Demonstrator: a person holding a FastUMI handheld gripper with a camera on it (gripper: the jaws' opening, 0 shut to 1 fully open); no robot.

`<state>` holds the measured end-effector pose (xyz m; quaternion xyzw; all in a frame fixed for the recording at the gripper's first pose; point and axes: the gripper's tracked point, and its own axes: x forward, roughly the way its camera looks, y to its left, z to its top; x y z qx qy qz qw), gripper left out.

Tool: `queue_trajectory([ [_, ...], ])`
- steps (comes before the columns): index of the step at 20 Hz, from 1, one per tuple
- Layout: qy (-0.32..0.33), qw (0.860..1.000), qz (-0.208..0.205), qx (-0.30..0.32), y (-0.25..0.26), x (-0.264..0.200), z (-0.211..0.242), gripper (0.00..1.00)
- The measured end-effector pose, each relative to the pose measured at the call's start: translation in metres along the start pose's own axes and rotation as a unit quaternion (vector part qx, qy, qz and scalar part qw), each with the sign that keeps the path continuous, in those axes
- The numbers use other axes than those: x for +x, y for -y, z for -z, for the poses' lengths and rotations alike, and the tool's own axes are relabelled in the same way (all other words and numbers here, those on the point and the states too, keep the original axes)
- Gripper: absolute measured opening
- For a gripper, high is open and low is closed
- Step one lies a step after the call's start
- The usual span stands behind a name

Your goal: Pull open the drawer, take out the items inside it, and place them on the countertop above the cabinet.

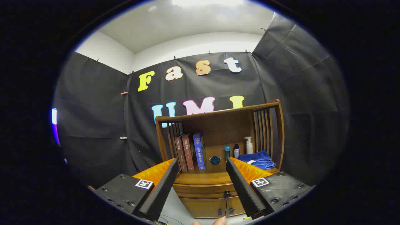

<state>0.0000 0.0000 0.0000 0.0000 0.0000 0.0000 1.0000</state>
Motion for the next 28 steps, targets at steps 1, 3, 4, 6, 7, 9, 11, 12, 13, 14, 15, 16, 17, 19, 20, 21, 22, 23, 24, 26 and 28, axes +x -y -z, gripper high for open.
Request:
queue_trajectory([
  [1,0.004,1.0,0.0,-0.002,0.001,0.001,-0.001,0.98],
  [3,0.009,1.0,0.001,0.0,0.008,0.004,-0.003,0.98],
  [4,0.008,1.0,0.002,-0.001,0.012,0.007,-0.001,0.98],
  [6,0.001,1.0,0.003,-0.001,0.02,0.012,0.004,0.98],
  [7,-0.002,1.0,0.004,-0.004,0.022,0.016,0.006,0.98],
  [9,-0.01,1.0,0.017,-0.022,0.034,0.026,0.011,0.98],
  [11,-0.016,0.998,0.031,-0.047,0.045,0.032,0.018,0.98],
  [12,-0.017,0.998,0.037,-0.056,0.049,0.036,0.02,0.98],
  [13,-0.017,0.997,0.039,-0.062,0.051,0.038,0.022,0.98],
  [14,-0.018,0.997,0.043,-0.065,0.054,0.04,0.025,0.98],
  [15,-0.018,0.997,0.047,-0.066,0.057,0.043,0.028,0.98],
  [16,-0.017,0.996,0.051,-0.066,0.059,0.046,0.03,0.98],
  [17,-0.016,0.997,0.053,-0.062,0.061,0.049,0.033,0.98],
  [19,-0.014,0.998,0.045,-0.052,0.057,0.059,0.048,0.98],
  [20,-0.011,0.998,0.04,-0.046,0.056,0.062,0.057,0.98],
  [21,-0.006,0.998,0.038,-0.042,0.056,0.066,0.066,0.98],
  [22,-0.004,0.999,0.038,-0.039,0.059,0.072,0.077,0.98],
  [23,-0.003,0.999,0.037,-0.038,0.059,0.078,0.09,0.98],
  [24,-0.007,0.999,0.036,-0.04,0.062,0.084,0.104,0.98],
  [26,-0.018,0.998,0.035,-0.04,0.069,0.095,0.137,0.99],
  [28,-0.04,0.998,0.04,-0.038,0.082,0.105,0.178,0.99],
])
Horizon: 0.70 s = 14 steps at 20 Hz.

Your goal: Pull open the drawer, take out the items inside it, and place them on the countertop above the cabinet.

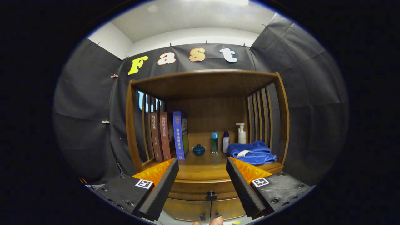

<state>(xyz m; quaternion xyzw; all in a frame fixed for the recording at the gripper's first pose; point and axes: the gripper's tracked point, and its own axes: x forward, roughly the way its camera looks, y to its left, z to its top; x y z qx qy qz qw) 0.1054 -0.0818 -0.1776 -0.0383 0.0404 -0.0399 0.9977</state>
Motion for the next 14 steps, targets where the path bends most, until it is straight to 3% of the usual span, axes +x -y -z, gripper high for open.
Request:
queue_trajectory([
  [4,-0.041,0.999,0.012,-0.018,0.016,0.017,0.077,0.99],
  [12,-0.115,0.993,0.012,-0.001,0.033,0.051,0.167,0.99],
  [14,-0.122,0.992,0.018,-0.008,0.036,0.061,0.175,0.8],
])
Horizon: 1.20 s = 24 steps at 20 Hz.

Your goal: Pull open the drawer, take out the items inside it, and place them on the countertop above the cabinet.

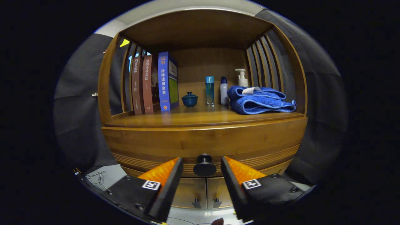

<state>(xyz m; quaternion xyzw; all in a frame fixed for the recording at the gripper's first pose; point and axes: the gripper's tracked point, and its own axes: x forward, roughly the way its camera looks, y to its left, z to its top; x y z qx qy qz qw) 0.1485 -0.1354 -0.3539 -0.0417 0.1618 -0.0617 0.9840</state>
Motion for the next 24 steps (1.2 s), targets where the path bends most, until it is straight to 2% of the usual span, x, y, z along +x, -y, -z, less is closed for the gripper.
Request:
queue_trajectory([
  [3,-0.012,1.0,0.003,0.006,0.002,0.009,0.004,0.56],
  [8,-0.035,0.999,0.003,0.004,0.002,0.018,0.016,0.56],
  [11,-0.022,1.0,0.007,-0.02,0.004,0.018,0.016,0.42],
  [13,-0.022,1.0,0.006,-0.01,0.003,0.018,0.018,0.32],
  [17,-0.024,1.0,0.007,-0.004,0.005,-0.003,0.02,0.32],
  [24,-0.032,0.999,-0.005,0.003,0.007,-0.071,0.031,0.31],
])
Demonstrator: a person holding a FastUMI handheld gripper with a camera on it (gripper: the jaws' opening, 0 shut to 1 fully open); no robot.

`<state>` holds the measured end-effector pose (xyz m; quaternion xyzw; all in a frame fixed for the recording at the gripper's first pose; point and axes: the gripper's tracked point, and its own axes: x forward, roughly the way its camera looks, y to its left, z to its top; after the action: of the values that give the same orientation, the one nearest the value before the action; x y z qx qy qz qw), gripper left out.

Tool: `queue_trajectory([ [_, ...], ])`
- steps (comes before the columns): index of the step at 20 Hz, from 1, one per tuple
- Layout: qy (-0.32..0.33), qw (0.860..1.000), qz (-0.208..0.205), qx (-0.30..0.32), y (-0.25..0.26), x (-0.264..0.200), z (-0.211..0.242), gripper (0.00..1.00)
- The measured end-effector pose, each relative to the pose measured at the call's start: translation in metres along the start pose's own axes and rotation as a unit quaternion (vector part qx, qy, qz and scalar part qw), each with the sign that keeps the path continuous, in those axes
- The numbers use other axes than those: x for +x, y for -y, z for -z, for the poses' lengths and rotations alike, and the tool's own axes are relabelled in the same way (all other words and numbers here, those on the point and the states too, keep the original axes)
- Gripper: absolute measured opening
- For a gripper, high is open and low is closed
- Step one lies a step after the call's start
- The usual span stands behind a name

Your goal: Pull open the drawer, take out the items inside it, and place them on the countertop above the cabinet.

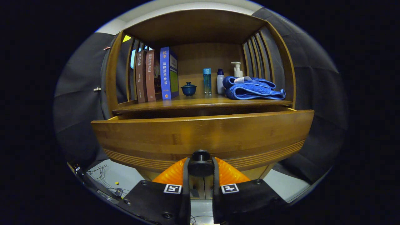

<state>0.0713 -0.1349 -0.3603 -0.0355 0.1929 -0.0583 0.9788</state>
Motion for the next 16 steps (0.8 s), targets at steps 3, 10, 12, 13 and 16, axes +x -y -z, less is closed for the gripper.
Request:
queue_trajectory([
  [3,0.004,1.0,0.003,-0.002,0.001,-0.021,0.004,0.31],
  [10,0.008,1.0,0.002,-0.004,0.002,-0.054,0.015,0.31],
  [12,0.003,1.0,0.0,-0.008,0.002,-0.057,0.022,0.31],
  [13,0.011,1.0,-0.002,-0.014,0.002,-0.057,0.021,0.31],
  [16,0.008,1.0,-0.003,-0.01,0.001,-0.056,0.019,0.37],
])
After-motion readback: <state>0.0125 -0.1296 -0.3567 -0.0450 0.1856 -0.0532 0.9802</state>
